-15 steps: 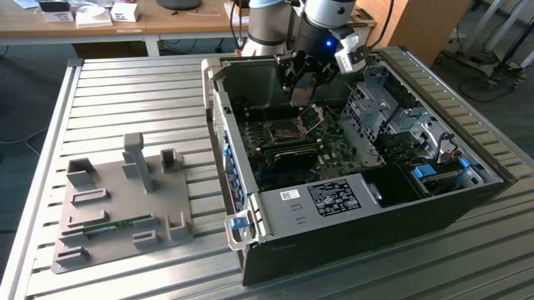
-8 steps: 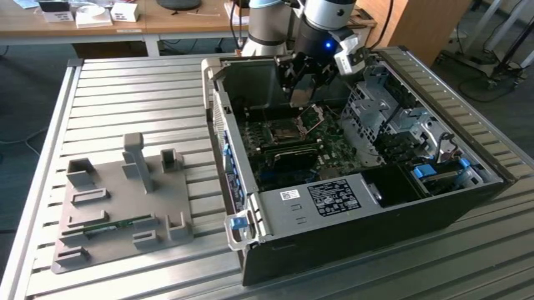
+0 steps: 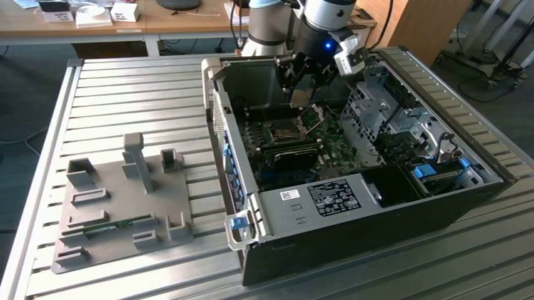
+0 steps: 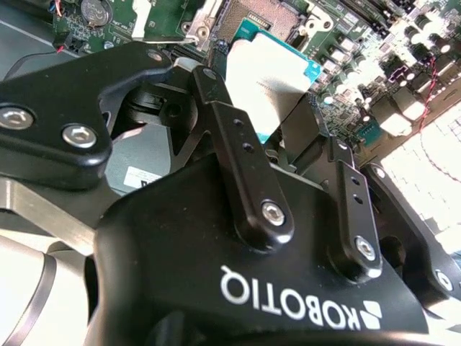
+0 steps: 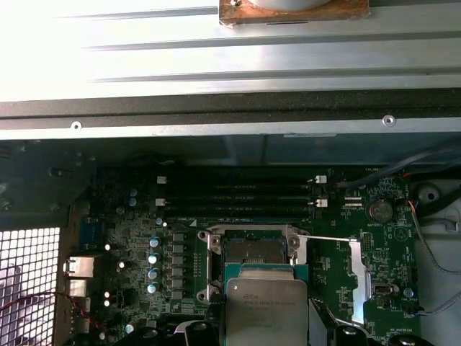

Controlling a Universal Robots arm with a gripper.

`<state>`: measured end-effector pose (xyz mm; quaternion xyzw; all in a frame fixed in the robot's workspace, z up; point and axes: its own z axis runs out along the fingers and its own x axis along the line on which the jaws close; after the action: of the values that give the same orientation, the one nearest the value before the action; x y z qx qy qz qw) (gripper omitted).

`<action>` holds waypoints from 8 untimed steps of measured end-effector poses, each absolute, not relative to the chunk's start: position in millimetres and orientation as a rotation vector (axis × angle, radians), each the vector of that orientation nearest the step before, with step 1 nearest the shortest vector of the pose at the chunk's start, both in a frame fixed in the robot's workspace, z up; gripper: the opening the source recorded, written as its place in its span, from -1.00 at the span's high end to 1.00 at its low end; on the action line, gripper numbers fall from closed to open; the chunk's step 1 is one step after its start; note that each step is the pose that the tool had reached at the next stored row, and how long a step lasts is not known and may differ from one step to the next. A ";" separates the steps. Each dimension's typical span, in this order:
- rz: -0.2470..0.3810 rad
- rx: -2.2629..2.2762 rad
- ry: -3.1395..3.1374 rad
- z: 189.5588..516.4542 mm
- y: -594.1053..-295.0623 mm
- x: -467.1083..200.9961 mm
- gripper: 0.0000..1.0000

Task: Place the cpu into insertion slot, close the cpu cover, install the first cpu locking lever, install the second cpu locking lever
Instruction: 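Place the cpu into insertion slot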

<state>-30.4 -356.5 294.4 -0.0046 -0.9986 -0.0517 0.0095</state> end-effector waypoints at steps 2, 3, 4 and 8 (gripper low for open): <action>-0.161 -0.014 -3.118 294.4 -356.5 -30.4 -0.08; -0.161 -0.014 -3.118 294.4 -356.5 -30.4 -0.08; -0.161 -0.015 -3.118 294.3 -356.5 -30.4 -0.08; -0.162 -0.074 -3.119 293.6 -356.5 -30.4 -0.08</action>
<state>-30.4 -356.5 293.6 -0.0237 -0.9983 -0.0518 0.0085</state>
